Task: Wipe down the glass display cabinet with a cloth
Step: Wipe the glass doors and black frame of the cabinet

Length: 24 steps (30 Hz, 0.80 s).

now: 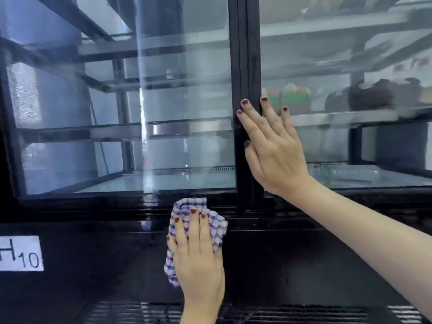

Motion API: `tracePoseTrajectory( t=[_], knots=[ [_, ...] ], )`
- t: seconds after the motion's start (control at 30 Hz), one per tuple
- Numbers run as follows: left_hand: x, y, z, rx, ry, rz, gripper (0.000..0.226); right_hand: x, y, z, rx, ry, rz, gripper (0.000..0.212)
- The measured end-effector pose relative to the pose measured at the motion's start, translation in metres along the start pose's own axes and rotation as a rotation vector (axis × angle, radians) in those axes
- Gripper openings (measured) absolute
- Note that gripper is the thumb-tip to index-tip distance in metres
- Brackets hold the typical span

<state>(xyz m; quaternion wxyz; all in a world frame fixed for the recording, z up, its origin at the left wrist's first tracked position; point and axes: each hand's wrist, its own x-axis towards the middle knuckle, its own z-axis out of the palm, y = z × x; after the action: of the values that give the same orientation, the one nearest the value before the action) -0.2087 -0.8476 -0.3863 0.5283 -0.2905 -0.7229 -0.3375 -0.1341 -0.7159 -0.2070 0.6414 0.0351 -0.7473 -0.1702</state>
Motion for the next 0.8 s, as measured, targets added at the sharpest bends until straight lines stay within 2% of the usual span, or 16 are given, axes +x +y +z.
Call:
tracePoseTrajectory(
  t=[0.13,0.23,0.33,0.43,0.5,0.57,0.67,0.8],
  knots=[
    [-0.026,0.037,0.023,0.085,-0.073,0.152,0.066,0.000,0.003,-0.004,0.098,0.037,0.061,0.051],
    [-0.034,0.036,0.027,0.070,-0.025,0.213,0.057,-0.010,0.017,-0.010,0.024,-0.007,0.043,0.053],
    [-0.030,0.011,0.019,0.041,0.054,0.040,0.052,-0.043,0.049,-0.022,-0.114,-0.067,0.060,0.055],
    [-0.015,-0.011,0.009,0.045,0.062,-0.181,0.059,-0.082,0.080,-0.037,-0.170,-0.107,0.036,0.054],
    [-0.011,-0.010,0.008,0.053,0.059,-0.217,0.059,-0.101,0.097,-0.046,-0.212,-0.139,-0.013,0.054],
    [-0.013,0.004,0.011,0.030,0.043,-0.140,0.056,-0.113,0.113,-0.054,-0.244,-0.165,-0.050,0.053],
    [-0.019,0.040,0.027,0.032,0.011,0.078,0.052,-0.122,0.139,-0.065,-0.290,-0.203,-0.085,0.052],
    [-0.021,0.099,0.050,0.052,0.013,0.200,0.056,-0.130,0.172,-0.081,-0.318,-0.265,0.066,0.055]
  ],
)
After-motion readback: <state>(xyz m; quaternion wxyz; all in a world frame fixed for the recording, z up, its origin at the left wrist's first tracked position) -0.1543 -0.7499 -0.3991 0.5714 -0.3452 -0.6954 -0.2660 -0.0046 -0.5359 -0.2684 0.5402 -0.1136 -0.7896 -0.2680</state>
